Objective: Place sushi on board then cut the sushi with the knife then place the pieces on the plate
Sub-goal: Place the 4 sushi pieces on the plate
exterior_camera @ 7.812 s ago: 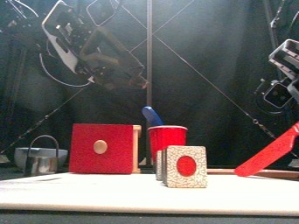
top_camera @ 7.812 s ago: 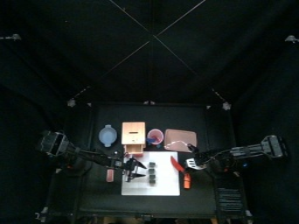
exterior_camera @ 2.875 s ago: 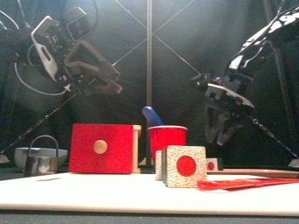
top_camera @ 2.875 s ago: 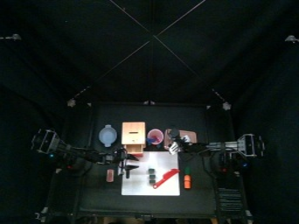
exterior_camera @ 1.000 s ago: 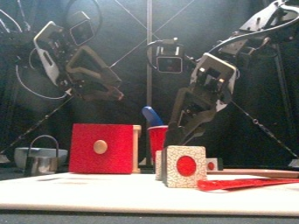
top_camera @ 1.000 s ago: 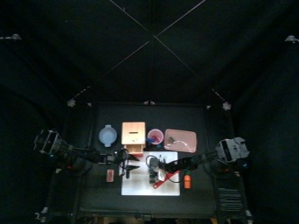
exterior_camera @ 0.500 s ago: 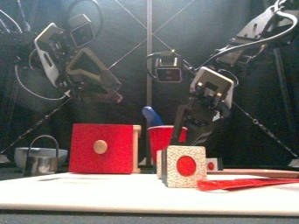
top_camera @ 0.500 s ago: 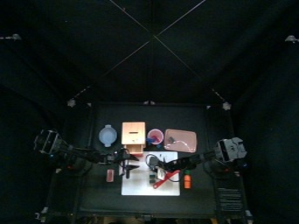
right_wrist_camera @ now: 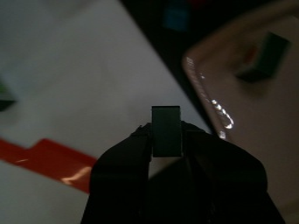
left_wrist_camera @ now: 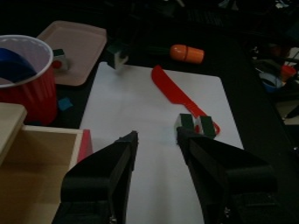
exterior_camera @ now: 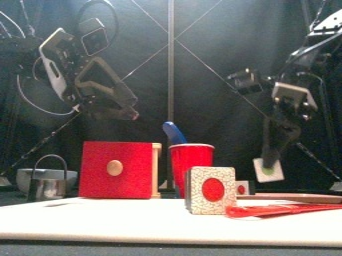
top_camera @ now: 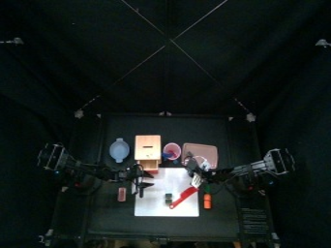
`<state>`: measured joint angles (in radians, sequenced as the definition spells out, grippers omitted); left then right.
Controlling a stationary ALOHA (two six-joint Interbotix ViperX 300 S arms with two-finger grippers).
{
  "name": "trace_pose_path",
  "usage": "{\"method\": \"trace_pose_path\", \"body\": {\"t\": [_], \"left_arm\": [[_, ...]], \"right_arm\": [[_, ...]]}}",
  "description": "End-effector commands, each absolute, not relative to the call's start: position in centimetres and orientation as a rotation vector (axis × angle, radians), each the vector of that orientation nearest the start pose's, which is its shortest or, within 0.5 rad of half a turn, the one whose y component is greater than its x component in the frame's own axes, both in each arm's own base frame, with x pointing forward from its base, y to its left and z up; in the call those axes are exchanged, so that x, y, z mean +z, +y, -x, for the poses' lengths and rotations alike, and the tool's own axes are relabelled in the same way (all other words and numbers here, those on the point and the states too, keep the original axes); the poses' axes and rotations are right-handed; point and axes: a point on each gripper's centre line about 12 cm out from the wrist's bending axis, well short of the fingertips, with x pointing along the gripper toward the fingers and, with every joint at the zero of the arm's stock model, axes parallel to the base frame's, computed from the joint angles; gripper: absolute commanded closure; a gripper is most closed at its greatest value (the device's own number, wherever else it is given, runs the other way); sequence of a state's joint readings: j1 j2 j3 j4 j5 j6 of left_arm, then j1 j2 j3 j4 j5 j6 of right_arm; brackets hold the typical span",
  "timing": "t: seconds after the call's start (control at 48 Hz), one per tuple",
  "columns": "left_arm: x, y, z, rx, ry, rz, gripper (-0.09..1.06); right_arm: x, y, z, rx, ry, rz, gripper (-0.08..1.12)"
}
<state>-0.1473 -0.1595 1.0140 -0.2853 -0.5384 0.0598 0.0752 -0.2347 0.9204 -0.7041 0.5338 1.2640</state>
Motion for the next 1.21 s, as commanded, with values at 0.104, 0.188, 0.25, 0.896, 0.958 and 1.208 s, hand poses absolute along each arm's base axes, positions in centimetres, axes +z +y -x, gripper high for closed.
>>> {"method": "trace_pose_path", "body": {"t": [0.104, 0.188, 0.25, 0.896, 0.958, 1.208], "left_arm": [[17.5, -2.9, -32.2, 0.032, 0.306, 0.142, 0.17], [17.4, -2.9, -32.2, 0.031, 0.310, 0.144, 0.17], [17.4, -2.9, -32.2, 0.032, 0.308, 0.144, 0.17], [17.3, -2.9, -32.1, 0.031, 0.311, 0.137, 0.17], [17.3, -2.9, -32.1, 0.030, 0.311, 0.137, 0.17], [17.4, -2.9, -32.1, 0.030, 0.309, 0.136, 0.17]], "right_arm": [[14.8, -5.2, -26.0, -0.716, 0.959, -0.393, 0.46], [14.8, -6.7, -25.5, -0.782, 0.962, -0.408, 0.46], [14.8, -7.6, -25.2, -0.813, 0.958, -0.420, 0.46], [13.5, -12.4, -25.3, -0.864, 0.897, -0.474, 0.31], [13.2, -12.4, -25.0, -0.872, 0.911, -0.475, 0.27], [14.4, -11.0, -25.0, -0.867, 0.914, -0.447, 0.21]]}}
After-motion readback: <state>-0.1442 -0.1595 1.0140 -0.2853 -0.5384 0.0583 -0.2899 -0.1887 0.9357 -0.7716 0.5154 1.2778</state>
